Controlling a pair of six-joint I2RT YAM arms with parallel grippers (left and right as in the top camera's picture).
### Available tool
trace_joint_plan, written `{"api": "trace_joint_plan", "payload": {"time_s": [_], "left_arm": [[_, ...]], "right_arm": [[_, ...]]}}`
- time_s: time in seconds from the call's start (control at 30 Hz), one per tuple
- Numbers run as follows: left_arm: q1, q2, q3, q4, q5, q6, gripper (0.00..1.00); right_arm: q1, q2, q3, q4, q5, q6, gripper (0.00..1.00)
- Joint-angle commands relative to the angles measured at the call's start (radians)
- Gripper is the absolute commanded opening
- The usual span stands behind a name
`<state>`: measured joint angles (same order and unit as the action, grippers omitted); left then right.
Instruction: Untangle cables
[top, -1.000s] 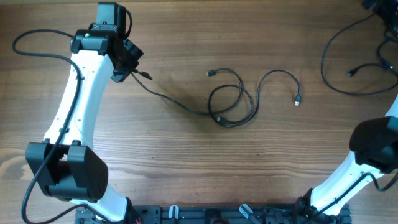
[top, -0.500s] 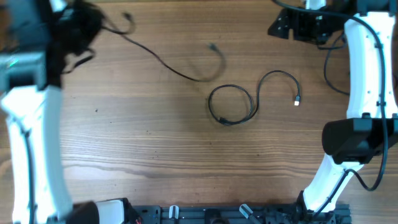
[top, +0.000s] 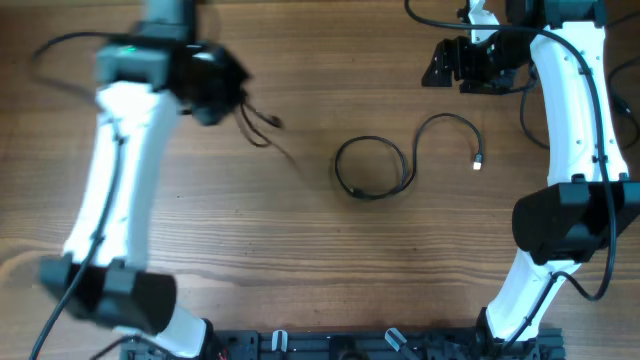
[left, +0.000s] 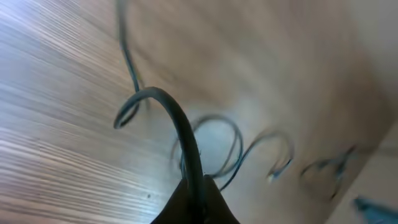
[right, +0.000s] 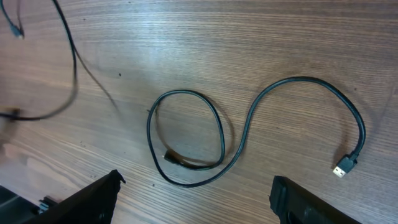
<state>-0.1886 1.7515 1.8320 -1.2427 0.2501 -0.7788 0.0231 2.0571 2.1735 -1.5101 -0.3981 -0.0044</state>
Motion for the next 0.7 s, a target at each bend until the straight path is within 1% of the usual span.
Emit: {"api": "trace_joint_plan", "payload": {"time_s": [0.0,0.03,0.07,0.1,0.13,0.17,0.2,0.23,0.3,0.37,0.43,0.5,0.53,0.57,0.63,0.67], "left_arm": [[-0.108,0.097,0.000,0.064,0.103,0.038,0.04],[-0.124,0.112,0.000,0.110,0.166,0.030,0.04],[-0.130,0.116,0.000,0.203,0.278,0.030,0.04],[-0.125,0.108,0.003,0.303,0.404,0.029,0.04],[-0.113,0.092,0.005,0.425,0.544,0.006,0.04],[-0.101,0.079,0.009,0.521,0.625,-0.029,0.04],[-0.083,0.052,0.014,0.680,0.713,-0.132,0.04],[-0.072,0.025,0.015,0.832,0.742,-0.237,0.04],[-0.066,-0.018,0.015,1.077,0.748,-0.373,0.04],[-0.061,-0.055,0.015,1.296,0.736,-0.507,0.04],[-0.055,-0.077,0.015,1.379,0.701,-0.618,0.04],[-0.055,-0.088,0.015,1.385,0.660,-0.709,0.04],[-0.055,-0.087,0.015,1.384,0.649,-0.753,0.04],[-0.052,-0.087,0.014,1.372,0.628,-0.784,0.04],[-0.044,-0.087,0.014,1.286,0.566,-0.786,0.04],[-0.036,-0.087,0.014,1.205,0.519,-0.785,0.04]], "right_arm": [[0.002,-0.019,-0.006,0.025,0.013,0.005,0.81],[0.003,-0.019,-0.006,0.033,-0.016,-0.006,0.82],[0.008,-0.019,-0.007,0.040,-0.091,-0.069,0.82],[0.012,-0.019,-0.008,0.048,-0.151,-0.101,0.82],[0.012,-0.019,-0.008,0.061,-0.175,-0.100,0.84],[0.012,-0.019,-0.008,0.081,-0.201,-0.097,0.84],[0.013,-0.019,-0.008,0.127,-0.280,-0.097,0.84],[0.012,-0.019,-0.008,0.166,-0.322,-0.087,0.85],[0.012,-0.019,-0.008,0.252,-0.391,-0.034,0.84],[0.012,-0.019,-0.008,0.344,-0.424,0.080,0.84],[0.012,-0.019,-0.008,0.422,-0.485,0.187,0.83],[0.012,-0.019,-0.008,0.520,-0.575,0.332,0.83],[0.012,-0.019,-0.008,0.561,-0.616,0.376,0.80],[0.010,-0.019,-0.007,0.616,-0.682,0.432,0.76],[-0.005,-0.023,-0.007,0.707,-0.808,0.532,0.75],[-0.016,-0.025,-0.007,0.734,-0.867,0.554,0.75]]}}
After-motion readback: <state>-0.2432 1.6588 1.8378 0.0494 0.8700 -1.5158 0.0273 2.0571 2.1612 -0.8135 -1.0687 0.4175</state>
